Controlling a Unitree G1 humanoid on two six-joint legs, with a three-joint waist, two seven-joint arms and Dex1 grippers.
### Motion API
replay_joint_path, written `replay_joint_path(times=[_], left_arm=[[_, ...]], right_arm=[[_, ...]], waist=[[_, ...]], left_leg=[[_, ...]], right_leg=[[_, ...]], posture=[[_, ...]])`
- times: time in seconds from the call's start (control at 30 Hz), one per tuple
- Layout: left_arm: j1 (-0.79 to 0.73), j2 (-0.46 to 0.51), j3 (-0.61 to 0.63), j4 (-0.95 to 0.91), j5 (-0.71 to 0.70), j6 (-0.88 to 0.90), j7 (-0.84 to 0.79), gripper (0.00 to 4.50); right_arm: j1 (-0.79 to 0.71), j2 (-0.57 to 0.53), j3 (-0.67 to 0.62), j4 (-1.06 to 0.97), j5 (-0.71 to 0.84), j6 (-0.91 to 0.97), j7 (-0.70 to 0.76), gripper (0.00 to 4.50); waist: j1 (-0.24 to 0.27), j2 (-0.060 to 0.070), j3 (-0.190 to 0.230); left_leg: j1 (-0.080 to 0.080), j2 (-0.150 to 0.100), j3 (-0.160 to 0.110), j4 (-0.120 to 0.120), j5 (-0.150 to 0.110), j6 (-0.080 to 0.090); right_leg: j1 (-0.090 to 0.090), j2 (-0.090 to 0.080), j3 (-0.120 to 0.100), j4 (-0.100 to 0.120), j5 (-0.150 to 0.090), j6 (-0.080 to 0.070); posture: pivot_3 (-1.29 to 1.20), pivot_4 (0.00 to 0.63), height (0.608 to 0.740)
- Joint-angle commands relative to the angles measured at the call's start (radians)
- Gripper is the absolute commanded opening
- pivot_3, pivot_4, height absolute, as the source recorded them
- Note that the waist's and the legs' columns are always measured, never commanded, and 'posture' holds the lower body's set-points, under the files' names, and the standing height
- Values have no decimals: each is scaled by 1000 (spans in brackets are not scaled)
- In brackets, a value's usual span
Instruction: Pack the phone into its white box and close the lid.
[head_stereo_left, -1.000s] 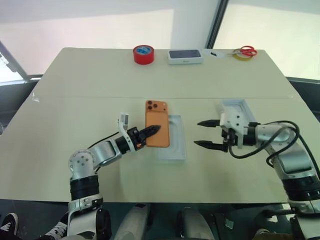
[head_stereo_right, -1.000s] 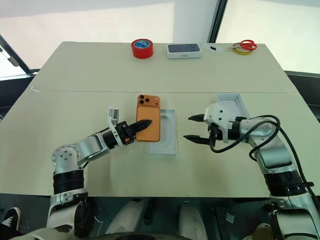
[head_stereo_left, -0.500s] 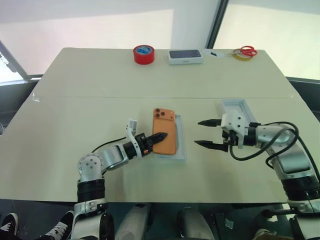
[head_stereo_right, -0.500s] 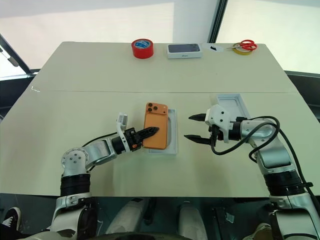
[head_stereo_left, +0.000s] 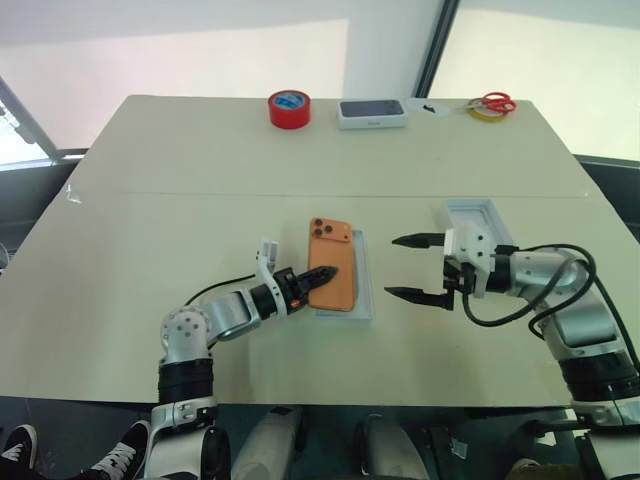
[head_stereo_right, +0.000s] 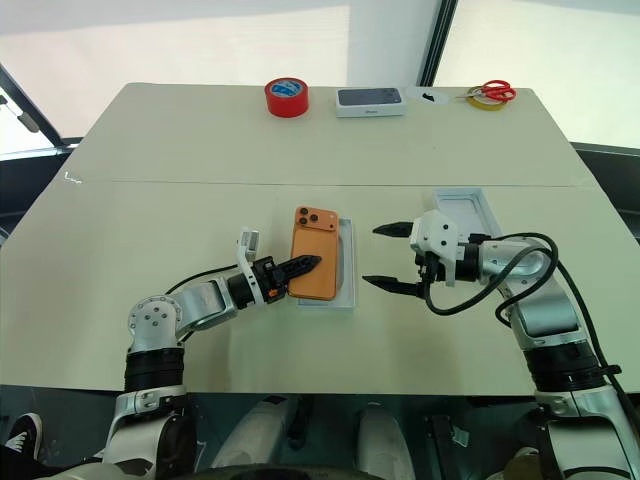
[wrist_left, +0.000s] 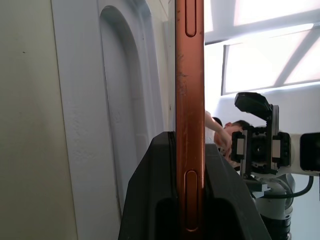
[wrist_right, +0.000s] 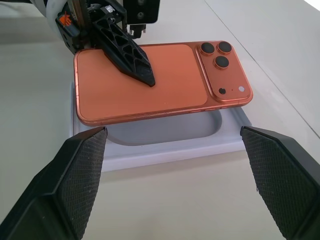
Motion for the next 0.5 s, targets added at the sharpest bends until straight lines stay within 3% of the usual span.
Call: replay_joint_path(times=[0.03, 0.17, 0.43, 0.5], left_arm=[[-11, -10, -8, 8, -17, 10, -3, 0], [-23, -17, -3, 30, -24, 21, 4, 0], [-58, -14, -3, 42, -38, 54, 22, 3834], [-55, 9, -33, 3, -16, 54, 5, 3834]], right_arm=[[-9, 2, -4, -5, -12, -33, -11, 4446], [-6, 4, 7, -1, -25, -43, -16, 4446], [-9, 12, 20, 3, -34, -46, -33, 4500], [-10, 13, 21, 4, -35, -45, -36, 4500]], waist=[[0, 0, 0], [1, 0, 0], [0, 0, 0], [0, 0, 0]], left_leg=[[0, 0, 0, 0, 0, 0], [0, 0, 0, 0, 0, 0], [0, 0, 0, 1, 0, 0], [1, 0, 0, 1, 0, 0]], right_leg=[[0, 0, 0, 0, 0, 0], [0, 0, 0, 0, 0, 0], [1, 0, 0, 0, 0, 0], [1, 0, 0, 0, 0, 0]], posture=[[0, 150, 736], [0, 150, 736], [0, 150, 736], [0, 150, 736]])
